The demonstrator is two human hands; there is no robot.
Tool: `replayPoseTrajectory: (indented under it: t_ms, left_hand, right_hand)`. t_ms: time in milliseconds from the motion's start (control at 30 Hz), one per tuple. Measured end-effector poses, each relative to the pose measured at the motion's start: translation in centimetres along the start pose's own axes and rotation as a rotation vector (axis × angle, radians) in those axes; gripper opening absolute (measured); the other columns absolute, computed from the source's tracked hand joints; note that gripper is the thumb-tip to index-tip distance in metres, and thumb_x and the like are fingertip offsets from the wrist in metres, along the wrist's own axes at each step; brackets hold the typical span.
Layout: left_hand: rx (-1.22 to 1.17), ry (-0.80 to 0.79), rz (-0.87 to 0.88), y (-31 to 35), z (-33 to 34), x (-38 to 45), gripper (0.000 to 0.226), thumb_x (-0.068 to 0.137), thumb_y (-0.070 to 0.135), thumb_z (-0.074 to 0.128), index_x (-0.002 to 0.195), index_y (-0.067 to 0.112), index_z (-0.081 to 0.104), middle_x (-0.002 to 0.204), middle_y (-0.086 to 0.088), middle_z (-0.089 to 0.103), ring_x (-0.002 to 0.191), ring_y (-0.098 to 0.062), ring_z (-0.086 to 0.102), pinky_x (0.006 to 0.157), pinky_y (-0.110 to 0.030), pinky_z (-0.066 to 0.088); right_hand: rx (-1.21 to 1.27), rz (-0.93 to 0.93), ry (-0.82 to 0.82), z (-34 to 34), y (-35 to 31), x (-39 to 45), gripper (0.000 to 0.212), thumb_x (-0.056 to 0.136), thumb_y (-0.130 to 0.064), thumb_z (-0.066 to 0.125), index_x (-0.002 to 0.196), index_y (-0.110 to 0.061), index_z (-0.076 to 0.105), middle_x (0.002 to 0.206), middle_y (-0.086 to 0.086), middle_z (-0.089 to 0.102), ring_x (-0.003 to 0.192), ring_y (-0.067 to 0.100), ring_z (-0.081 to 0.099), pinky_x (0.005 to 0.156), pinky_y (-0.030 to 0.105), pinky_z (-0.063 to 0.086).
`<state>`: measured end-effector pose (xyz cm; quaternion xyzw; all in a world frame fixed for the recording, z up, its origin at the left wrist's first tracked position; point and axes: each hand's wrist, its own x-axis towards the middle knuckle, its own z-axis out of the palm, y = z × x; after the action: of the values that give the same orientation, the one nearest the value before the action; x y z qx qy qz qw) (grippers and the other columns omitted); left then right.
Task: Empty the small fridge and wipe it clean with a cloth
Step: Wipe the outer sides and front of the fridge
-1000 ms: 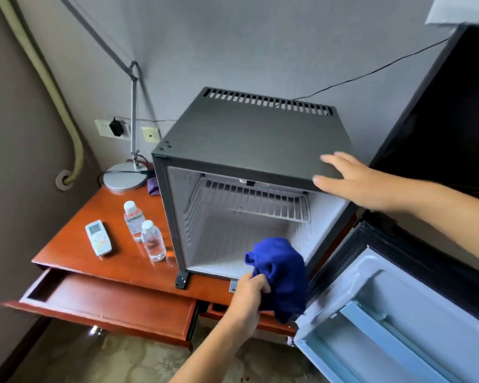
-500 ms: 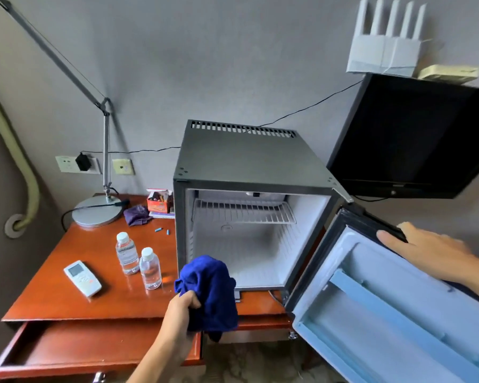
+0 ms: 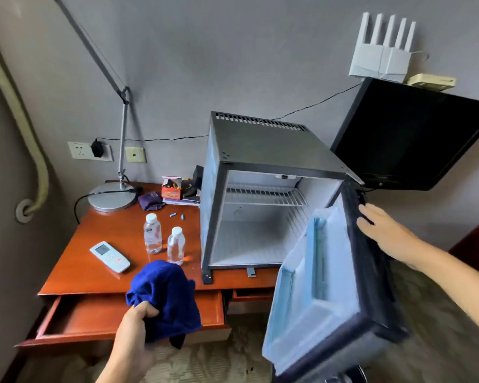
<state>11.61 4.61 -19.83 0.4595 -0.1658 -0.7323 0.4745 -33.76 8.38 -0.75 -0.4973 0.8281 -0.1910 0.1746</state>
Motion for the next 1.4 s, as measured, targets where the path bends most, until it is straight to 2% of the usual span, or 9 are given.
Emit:
replayPoseTrajectory:
  t_ms: [133,400,533,600,733,967,1067,1200,1400]
  left_hand:
    - [-0.036,0.084,0.056,2.0,-2.9,-0.8,0.052,0.065,0.007,0.046,0.114,0.003,0.064,0.109,-0.024,0.074,0.093,-0.038,0.068,0.086,-0.046,0.048]
    - [-0.011,0.117,0.117,4.5,-3.8,0.0,0.042,0.075,0.001,0.041,0.110,0.001,0.064,0.082,-0.009,0.076,0.079,-0.027,0.067,0.073,-0.038,0.045]
    - [0.061,0.101,0.134,4.4,-3.4,2.0,0.065,0.055,0.014,0.055,0.114,-0.013,0.057,0.108,-0.042,0.065,0.090,-0.040,0.060,0.082,-0.049,0.044]
    - [0.129,0.084,0.139,4.4,-2.7,2.8,0.070,0.052,0.016,0.054,0.110,-0.022,0.050,0.097,-0.049,0.058,0.077,-0.042,0.059,0.075,-0.048,0.045]
    - [0.213,0.036,0.202,5.3,0.9,2.9,0.014,0.069,0.001,0.041,0.080,-0.002,0.051,0.068,-0.019,0.046,0.047,-0.026,0.048,0.049,-0.028,0.039]
    - [0.298,0.079,0.249,6.6,3.3,7.9,0.024,0.052,0.013,0.050,0.074,0.015,0.042,0.074,-0.008,0.036,0.073,-0.025,0.033,0.060,-0.035,0.027]
    - [0.330,0.068,0.268,7.6,3.7,9.6,0.024,0.055,0.014,0.055,0.076,0.015,0.043,0.072,-0.007,0.037,0.071,-0.025,0.035,0.059,-0.034,0.030]
    - [0.381,0.023,0.296,8.7,3.6,11.1,0.025,0.064,0.016,0.067,0.086,0.007,0.056,0.077,-0.013,0.049,0.072,-0.026,0.048,0.068,-0.038,0.040]
    - [0.444,0.242,0.354,12.5,-1.5,14.7,0.028,0.066,0.018,0.065,0.083,-0.002,0.056,0.069,-0.009,0.055,0.066,-0.024,0.050,0.063,-0.040,0.042]
  right_hand:
    - [-0.182,-0.080,-0.007,1.9,-3.5,1.0,0.057,0.110,-0.040,0.026,0.160,-0.014,0.022,0.168,-0.006,0.013,0.154,0.008,0.002,0.121,0.026,0.003]
    - [-0.363,-0.057,0.058,4.7,-7.9,3.7,0.072,0.103,-0.060,0.018,0.162,-0.022,0.007,0.170,-0.002,0.002,0.156,0.013,-0.002,0.125,0.043,0.009]
    - [-0.423,-0.032,0.162,6.4,-9.4,4.7,0.073,0.102,-0.061,0.015,0.162,-0.019,0.008,0.169,0.008,0.007,0.156,0.021,0.003,0.125,0.044,0.011]
    - [-0.433,-0.022,0.207,7.1,-9.7,5.4,0.075,0.102,-0.062,0.017,0.162,-0.018,0.008,0.169,0.010,0.007,0.156,0.024,0.003,0.125,0.044,0.010]
    - [-0.488,-0.077,0.288,8.4,-8.8,7.0,0.084,0.097,-0.069,0.025,0.161,-0.021,-0.001,0.169,0.011,-0.005,0.156,0.027,-0.005,0.126,0.045,0.005]
    - [-0.463,-0.121,0.383,10.0,-9.6,9.3,0.093,0.091,-0.076,0.020,0.160,-0.017,0.001,0.167,0.019,-0.001,0.154,0.035,-0.006,0.124,0.057,0.003]
    - [-0.428,-0.424,0.591,12.3,-12.6,6.8,0.080,0.097,-0.054,0.043,0.160,-0.010,0.018,0.165,0.024,0.011,0.154,0.040,0.001,0.123,0.059,0.001]
    - [-0.004,-0.978,0.613,20.1,-18.6,3.8,0.047,0.082,-0.003,0.063,0.129,0.003,0.064,0.135,0.022,0.058,0.136,0.040,0.047,0.113,0.055,0.038]
    - [0.096,-0.958,0.278,32.3,-25.9,5.6,0.036,0.077,0.001,0.059,0.109,-0.010,0.070,0.121,0.009,0.062,0.109,0.030,0.062,0.087,0.040,0.055]
